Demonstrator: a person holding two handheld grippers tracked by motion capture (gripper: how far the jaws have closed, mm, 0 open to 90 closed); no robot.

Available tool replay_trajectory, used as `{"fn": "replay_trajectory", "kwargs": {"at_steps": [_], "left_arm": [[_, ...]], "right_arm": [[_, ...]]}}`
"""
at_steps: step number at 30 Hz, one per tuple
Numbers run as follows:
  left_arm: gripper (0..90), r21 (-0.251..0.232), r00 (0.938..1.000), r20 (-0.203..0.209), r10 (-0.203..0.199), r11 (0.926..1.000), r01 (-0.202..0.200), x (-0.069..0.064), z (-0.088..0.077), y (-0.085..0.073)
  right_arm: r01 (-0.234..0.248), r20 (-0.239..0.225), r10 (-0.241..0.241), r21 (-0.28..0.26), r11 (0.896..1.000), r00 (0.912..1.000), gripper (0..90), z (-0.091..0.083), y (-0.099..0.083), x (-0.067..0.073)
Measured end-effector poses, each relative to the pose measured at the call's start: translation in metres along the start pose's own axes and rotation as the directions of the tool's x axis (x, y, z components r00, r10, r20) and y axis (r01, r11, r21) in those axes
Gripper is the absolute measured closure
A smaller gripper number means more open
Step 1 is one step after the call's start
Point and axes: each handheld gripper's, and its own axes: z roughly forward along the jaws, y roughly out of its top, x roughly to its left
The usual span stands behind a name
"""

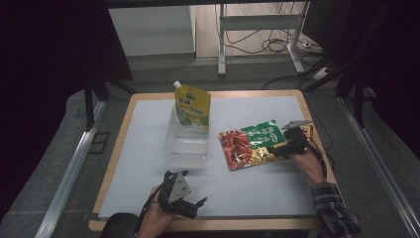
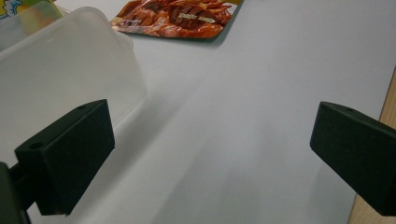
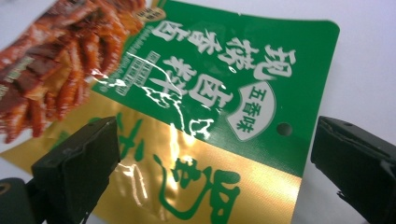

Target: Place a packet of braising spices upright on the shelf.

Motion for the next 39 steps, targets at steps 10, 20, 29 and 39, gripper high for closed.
{"fn": "replay_trajectory", "kwargs": {"at_steps": [10, 20, 29, 39], "left_arm": [[0.0, 0.012, 0.9999, 0.003, 0.016, 0.9998, -0.016, -0.001, 0.0, 0.0], [0.0, 0.012, 0.9997, 0.003, 0.023, 0.9997, -0.023, -0.001, 0.001, 0.0], [0.0, 0.015, 0.9996, 0.002, 0.029, 0.9995, -0.029, -0.002, 0.001, 0.0], [0.0, 0.016, 0.9993, -0.002, 0.036, 0.9992, -0.036, -0.002, 0.001, 0.001]], "right_arm": [[-0.074, -0.01, 0.074, 0.036, 0.997, 0.9972, 1.1, 0.011, -0.002, -0.006], [-0.123, -0.112, 0.124, 0.018, 0.992, 0.986, 2.6, 0.008, 0.001, -0.001], [-0.127, -0.16, 0.13, 0.026, 0.992, 0.9786, 5.8, 0.008, 0.01, 0.007], [-0.075, 0.029, 0.073, 0.066, 0.995, 0.9969, 78.8, 0.005, 0.012, 0.014]]}}
